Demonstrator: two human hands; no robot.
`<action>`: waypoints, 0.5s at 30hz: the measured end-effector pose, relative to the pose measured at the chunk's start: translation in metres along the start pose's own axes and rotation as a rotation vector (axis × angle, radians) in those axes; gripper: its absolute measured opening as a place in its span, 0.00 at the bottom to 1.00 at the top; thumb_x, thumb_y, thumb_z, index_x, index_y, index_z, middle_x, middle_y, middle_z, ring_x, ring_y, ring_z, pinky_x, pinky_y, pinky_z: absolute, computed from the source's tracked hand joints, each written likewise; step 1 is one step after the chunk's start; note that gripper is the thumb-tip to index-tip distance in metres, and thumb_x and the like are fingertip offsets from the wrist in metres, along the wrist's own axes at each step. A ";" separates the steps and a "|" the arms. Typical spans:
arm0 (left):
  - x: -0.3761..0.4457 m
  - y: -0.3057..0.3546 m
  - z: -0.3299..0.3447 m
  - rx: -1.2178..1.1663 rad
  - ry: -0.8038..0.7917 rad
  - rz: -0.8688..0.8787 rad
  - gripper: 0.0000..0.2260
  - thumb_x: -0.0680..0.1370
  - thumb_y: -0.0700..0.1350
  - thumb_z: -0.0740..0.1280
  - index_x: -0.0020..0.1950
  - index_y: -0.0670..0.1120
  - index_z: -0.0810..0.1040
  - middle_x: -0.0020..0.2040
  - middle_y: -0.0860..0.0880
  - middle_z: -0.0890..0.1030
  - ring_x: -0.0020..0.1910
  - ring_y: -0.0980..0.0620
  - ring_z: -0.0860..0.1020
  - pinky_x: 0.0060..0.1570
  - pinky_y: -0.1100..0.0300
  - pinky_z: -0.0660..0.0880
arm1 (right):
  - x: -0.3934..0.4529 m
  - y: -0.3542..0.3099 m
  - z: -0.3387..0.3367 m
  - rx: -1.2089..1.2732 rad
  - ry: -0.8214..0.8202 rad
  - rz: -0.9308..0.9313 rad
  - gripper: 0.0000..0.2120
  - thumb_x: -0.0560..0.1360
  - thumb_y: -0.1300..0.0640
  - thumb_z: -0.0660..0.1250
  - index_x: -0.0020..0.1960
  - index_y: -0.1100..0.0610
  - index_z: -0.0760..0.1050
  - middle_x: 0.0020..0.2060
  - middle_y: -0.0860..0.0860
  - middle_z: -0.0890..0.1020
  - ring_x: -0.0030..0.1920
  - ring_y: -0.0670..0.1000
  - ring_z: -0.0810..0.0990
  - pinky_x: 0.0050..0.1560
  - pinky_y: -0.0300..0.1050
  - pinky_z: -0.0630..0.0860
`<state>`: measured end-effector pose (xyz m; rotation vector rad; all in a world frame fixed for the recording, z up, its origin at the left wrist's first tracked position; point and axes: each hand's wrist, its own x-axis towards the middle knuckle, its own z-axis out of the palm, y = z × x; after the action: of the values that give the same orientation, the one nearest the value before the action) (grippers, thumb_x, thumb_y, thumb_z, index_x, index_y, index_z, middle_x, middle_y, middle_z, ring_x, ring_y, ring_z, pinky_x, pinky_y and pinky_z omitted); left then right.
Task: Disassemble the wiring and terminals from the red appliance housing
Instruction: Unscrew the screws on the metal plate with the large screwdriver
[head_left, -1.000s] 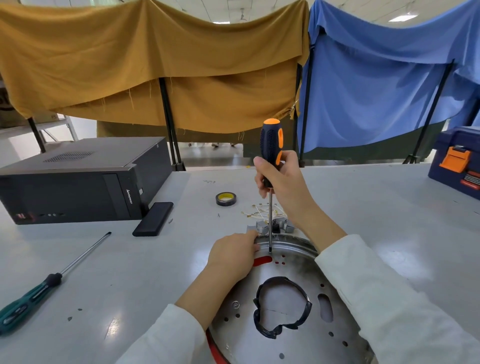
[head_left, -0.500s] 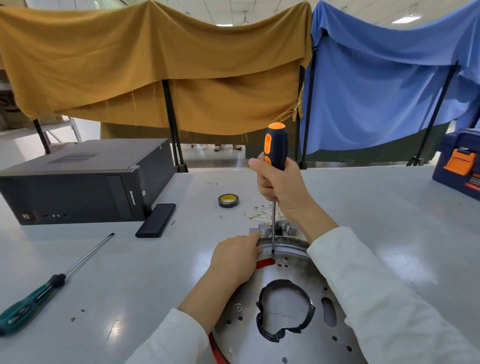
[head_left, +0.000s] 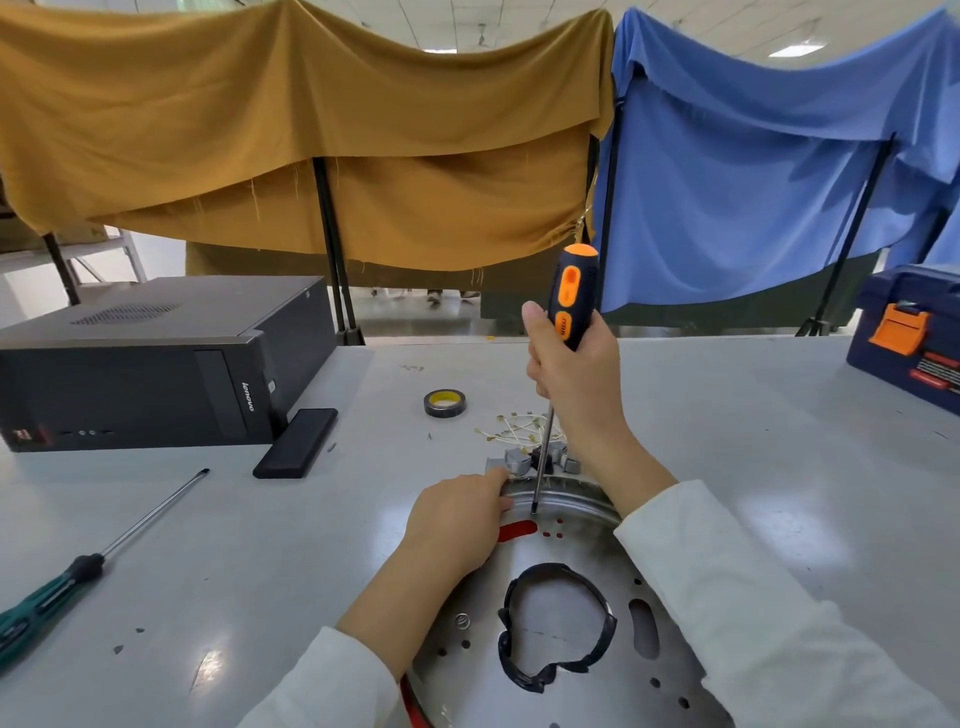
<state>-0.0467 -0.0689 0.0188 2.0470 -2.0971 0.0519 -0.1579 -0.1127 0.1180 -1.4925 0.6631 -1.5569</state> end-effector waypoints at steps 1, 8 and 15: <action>0.000 0.000 -0.001 0.002 -0.003 -0.001 0.12 0.82 0.51 0.53 0.63 0.50 0.68 0.57 0.46 0.79 0.53 0.45 0.77 0.44 0.57 0.66 | 0.002 -0.001 0.000 0.066 -0.054 0.030 0.14 0.77 0.55 0.67 0.36 0.51 0.66 0.24 0.45 0.67 0.23 0.44 0.64 0.23 0.34 0.63; -0.002 -0.001 -0.002 -0.007 -0.017 -0.012 0.12 0.82 0.51 0.53 0.62 0.50 0.69 0.55 0.45 0.79 0.52 0.44 0.77 0.42 0.57 0.66 | 0.007 -0.004 0.005 0.153 -0.307 0.127 0.13 0.76 0.59 0.67 0.38 0.53 0.65 0.24 0.45 0.64 0.22 0.45 0.60 0.21 0.34 0.59; -0.001 -0.002 0.000 -0.030 -0.006 0.004 0.11 0.82 0.51 0.53 0.61 0.49 0.69 0.55 0.46 0.79 0.51 0.45 0.77 0.42 0.57 0.66 | -0.004 -0.008 0.008 -0.227 -0.005 -0.030 0.08 0.76 0.55 0.67 0.47 0.56 0.68 0.36 0.55 0.74 0.32 0.47 0.75 0.31 0.40 0.77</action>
<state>-0.0450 -0.0674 0.0187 2.0284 -2.0929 0.0145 -0.1520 -0.1044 0.1239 -1.6788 0.8403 -1.5396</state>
